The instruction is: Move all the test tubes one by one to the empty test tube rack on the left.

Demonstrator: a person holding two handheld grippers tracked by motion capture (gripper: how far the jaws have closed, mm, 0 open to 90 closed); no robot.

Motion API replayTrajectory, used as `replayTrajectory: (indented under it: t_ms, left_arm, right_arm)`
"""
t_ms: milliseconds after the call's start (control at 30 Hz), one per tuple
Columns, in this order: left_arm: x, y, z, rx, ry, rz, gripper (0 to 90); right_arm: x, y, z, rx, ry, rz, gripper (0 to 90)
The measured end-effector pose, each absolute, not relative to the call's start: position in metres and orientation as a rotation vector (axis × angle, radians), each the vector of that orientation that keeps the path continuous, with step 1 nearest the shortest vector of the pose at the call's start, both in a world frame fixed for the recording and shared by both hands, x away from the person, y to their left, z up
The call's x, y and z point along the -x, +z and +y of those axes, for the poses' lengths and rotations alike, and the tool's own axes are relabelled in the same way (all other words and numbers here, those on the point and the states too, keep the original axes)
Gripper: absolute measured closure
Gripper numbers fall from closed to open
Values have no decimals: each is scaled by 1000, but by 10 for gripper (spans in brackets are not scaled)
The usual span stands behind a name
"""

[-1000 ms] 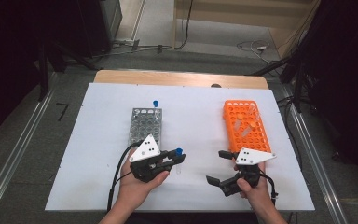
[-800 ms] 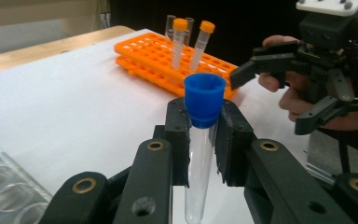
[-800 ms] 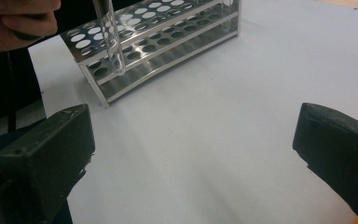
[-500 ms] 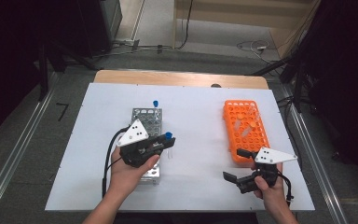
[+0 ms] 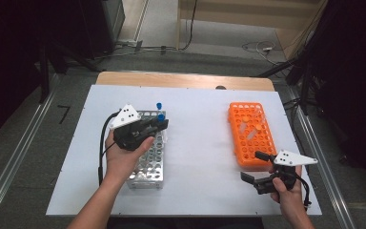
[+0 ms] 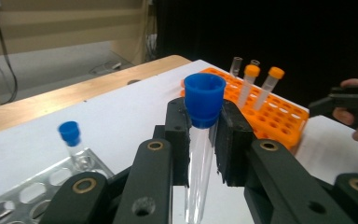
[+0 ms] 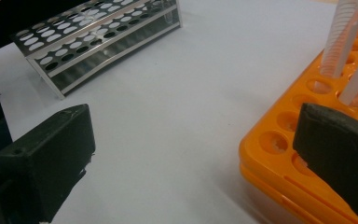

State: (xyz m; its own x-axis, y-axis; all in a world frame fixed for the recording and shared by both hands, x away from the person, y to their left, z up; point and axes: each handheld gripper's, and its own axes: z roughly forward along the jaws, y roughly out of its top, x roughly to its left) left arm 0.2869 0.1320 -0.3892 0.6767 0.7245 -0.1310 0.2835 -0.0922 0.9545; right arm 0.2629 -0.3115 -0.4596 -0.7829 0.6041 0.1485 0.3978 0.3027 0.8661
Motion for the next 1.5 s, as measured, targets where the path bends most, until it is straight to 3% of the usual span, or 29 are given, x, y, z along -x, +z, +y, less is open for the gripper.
replayTrajectory:
  t_ms: [700, 1500]
  left_arm:
    - [-339, -403, 139, -1603, 560, 963, 769]
    - [-352, -423, 130, -1669, 636, 1033, 768]
  right_arm:
    - [-268, -463, -323, -972, 1483, 2333, 0]
    - [-270, -466, -323, -981, 1482, 2332, 0]
